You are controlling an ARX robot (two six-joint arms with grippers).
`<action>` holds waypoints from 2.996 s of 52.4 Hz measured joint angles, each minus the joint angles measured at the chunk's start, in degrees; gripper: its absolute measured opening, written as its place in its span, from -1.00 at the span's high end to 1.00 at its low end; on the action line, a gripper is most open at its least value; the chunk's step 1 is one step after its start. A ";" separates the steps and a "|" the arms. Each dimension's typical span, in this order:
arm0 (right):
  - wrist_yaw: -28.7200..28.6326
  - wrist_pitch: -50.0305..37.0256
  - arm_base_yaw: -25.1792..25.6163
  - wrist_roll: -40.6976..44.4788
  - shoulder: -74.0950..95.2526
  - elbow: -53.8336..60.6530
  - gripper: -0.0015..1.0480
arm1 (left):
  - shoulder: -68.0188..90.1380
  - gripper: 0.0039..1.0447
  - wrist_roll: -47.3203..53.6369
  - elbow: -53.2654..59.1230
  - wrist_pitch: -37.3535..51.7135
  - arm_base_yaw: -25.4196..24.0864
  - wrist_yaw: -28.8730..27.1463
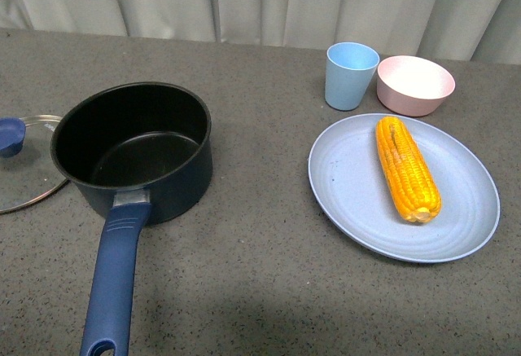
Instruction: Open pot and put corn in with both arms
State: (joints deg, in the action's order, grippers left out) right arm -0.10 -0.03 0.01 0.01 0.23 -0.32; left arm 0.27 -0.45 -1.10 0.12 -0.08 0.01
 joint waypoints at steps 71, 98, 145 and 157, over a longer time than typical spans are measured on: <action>5.01 1.84 -13.62 -16.85 117.85 -59.45 -0.82 | -0.04 -0.88 0.15 0.00 0.00 0.00 0.00; 3.65 2.89 -14.32 -18.10 121.17 -60.87 0.21 | -0.04 -0.88 0.15 0.00 0.00 0.00 0.00; -34.36 -8.96 -26.16 -50.18 122.64 -76.94 0.66 | -0.04 -0.88 0.17 0.00 0.00 0.00 0.00; -33.35 -4.24 -31.78 -51.36 128.72 -84.37 0.66 | -0.04 -0.88 0.17 0.00 0.00 0.00 0.00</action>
State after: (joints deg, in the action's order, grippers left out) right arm -33.45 -4.27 -31.77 -51.35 128.95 -84.68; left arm 0.23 -0.27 -1.10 0.12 -0.08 0.01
